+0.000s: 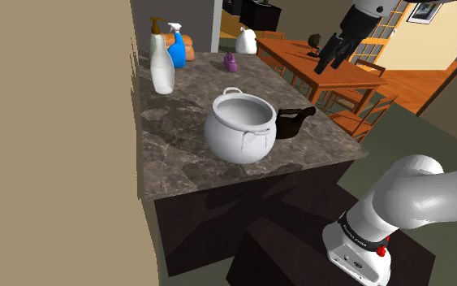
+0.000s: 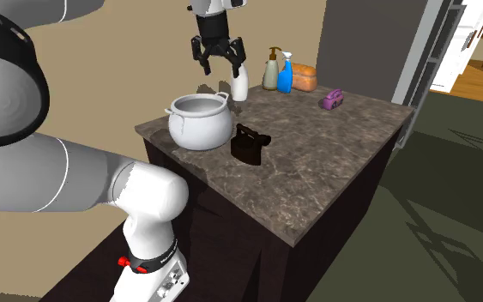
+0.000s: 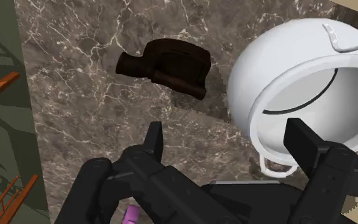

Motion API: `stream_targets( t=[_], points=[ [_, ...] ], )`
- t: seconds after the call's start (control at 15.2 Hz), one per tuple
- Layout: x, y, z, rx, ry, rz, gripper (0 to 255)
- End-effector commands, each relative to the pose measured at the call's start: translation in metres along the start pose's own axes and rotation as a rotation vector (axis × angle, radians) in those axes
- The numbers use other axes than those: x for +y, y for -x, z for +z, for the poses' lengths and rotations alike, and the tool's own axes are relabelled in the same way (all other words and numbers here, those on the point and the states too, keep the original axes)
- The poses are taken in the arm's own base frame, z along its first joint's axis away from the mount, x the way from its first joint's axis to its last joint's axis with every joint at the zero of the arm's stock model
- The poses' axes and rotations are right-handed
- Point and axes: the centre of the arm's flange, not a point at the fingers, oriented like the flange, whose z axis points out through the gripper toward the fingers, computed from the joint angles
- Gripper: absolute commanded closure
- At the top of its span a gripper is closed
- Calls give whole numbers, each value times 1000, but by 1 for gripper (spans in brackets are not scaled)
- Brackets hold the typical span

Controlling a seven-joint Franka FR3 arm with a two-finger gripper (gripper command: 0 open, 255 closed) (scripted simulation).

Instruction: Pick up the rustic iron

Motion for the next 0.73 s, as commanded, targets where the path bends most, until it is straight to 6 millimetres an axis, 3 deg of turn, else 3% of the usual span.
stream_targets(
  t=[0.0,0.66],
  points=[
    [0,0,0,0,0,0,0],
    [53,-35,125,-82,-107,-664,0]
  ],
)
